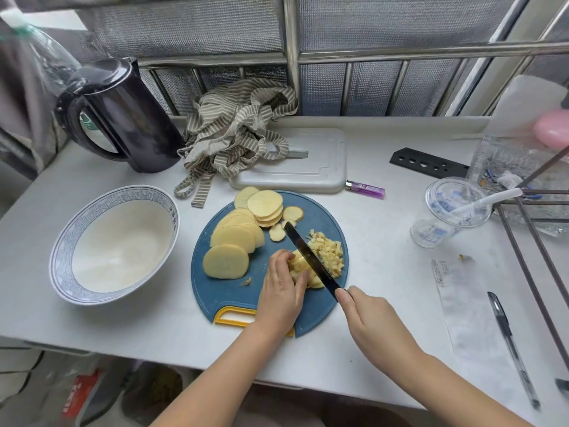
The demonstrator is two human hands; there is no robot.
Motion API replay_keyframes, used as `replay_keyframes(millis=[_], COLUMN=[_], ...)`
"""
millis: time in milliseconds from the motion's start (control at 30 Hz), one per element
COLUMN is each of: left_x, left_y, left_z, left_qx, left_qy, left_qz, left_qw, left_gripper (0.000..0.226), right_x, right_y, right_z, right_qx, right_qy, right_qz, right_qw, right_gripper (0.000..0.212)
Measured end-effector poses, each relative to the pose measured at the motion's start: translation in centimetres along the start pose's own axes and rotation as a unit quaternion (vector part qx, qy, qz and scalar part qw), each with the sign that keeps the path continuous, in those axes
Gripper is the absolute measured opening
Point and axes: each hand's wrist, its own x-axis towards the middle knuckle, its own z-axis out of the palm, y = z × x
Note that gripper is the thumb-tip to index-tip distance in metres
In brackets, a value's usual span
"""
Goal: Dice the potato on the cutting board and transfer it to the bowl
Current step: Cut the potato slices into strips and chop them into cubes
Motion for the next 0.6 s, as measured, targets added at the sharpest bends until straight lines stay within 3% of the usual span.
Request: replay_keyframes(millis=[600], left_x=[-0.11], left_y=[-0.36], left_z=[0.64], left_qx=[0.035], left_qy=[0.028], left_qz=[0.046], left_qw=[0.998], left_gripper=[0.032], right_x=[-0.49], right_y=[-0.55], right_z=[0.22], right_qx=[-0.015], right_qy=[-0.003], right_qz=[0.018], right_qw=[1.000], right_gripper=[0.039])
